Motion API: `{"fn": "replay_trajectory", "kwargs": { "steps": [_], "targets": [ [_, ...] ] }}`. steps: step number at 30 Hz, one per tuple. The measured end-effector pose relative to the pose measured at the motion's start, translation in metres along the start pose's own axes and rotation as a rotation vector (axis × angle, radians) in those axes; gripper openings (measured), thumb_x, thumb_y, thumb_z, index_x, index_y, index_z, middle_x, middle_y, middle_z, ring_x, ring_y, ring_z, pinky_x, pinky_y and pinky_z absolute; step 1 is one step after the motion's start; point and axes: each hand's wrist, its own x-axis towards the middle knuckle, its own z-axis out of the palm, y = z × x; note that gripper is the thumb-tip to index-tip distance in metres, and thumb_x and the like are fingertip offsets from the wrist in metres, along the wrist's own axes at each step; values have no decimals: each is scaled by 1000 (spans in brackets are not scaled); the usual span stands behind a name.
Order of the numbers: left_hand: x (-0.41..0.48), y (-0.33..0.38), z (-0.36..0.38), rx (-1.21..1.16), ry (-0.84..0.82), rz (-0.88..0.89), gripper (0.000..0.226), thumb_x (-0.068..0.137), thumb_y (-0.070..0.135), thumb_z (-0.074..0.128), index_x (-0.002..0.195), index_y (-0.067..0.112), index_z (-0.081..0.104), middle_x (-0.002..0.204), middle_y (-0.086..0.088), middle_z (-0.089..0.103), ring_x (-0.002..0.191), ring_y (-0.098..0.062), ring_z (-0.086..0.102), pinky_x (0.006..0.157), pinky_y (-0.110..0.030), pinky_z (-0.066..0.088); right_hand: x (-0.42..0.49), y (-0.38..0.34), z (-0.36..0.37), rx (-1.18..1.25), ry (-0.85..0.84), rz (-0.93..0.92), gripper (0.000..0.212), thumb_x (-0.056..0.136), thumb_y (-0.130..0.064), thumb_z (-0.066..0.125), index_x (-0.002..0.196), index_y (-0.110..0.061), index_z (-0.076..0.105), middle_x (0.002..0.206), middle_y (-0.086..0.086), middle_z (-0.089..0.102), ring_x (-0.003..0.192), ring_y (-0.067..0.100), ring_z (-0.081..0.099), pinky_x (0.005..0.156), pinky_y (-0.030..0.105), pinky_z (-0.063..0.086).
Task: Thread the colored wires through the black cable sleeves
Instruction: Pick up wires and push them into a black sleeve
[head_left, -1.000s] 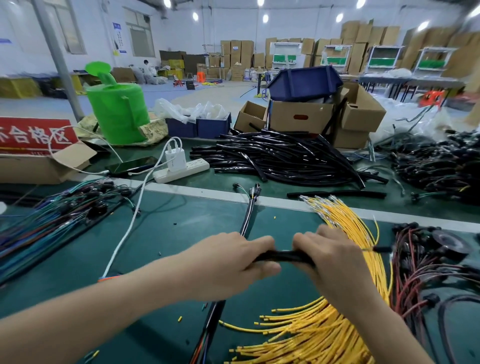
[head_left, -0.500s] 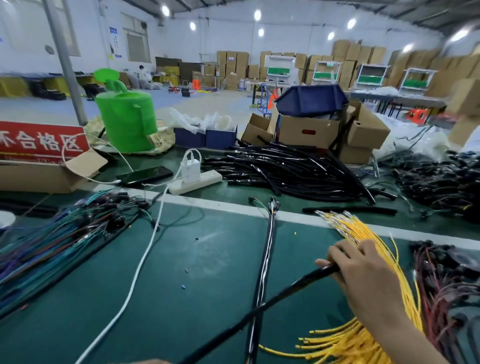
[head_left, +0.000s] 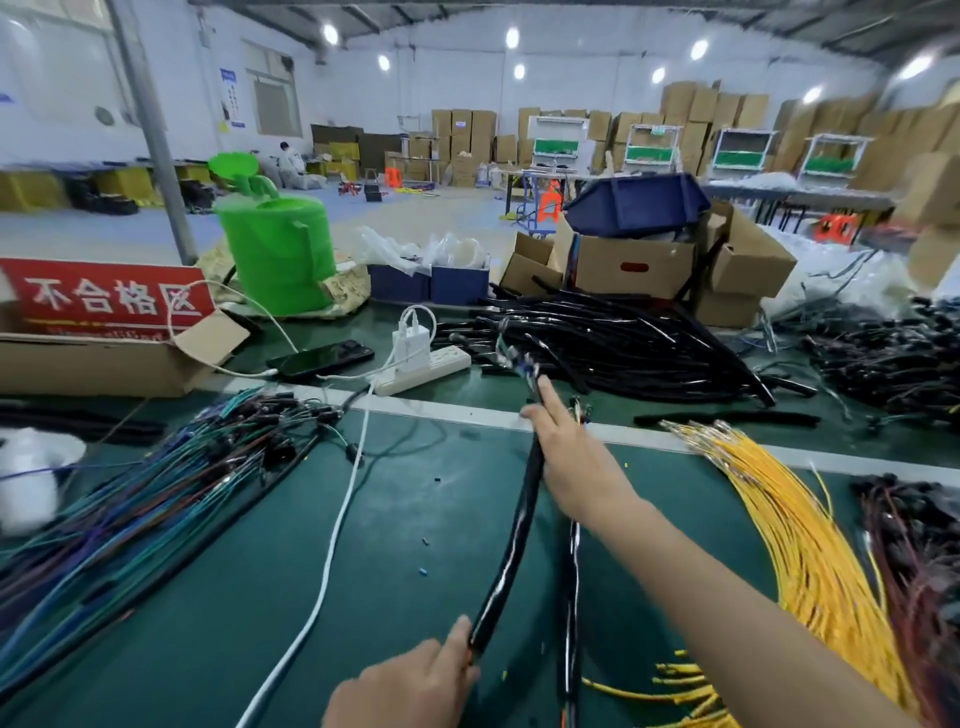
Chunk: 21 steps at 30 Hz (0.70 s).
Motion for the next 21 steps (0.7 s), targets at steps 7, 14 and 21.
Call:
{"fn": "replay_trajectory", "kwargs": {
  "steps": [7,14,21],
  "targets": [
    [-7,21,-7,-141,-272,54,41,64,39,39,58,21,75,48,3,53,35,-10,46,28,-10,23,-2,17,59,-40,-76,92,57,86,9,42,135,-18,35,161,-8,-1,120,25,49,91,38,43],
    [-8,16,-30,-221,-373,41,38,70,49,40,72,34,75,53,15,49,41,-8,46,31,-12,28,-3,19,68,-94,-32,101,51,92,4,42,138,-19,38,160,-2,11,139,27,30,114,33,22],
    [28,-104,-9,-213,-438,-113,43,91,60,35,127,43,51,120,19,50,117,-2,43,94,-28,43,-6,37,70,370,111,249,50,85,9,38,115,-16,69,142,0,50,134,28,40,111,33,31]
  ]
}}
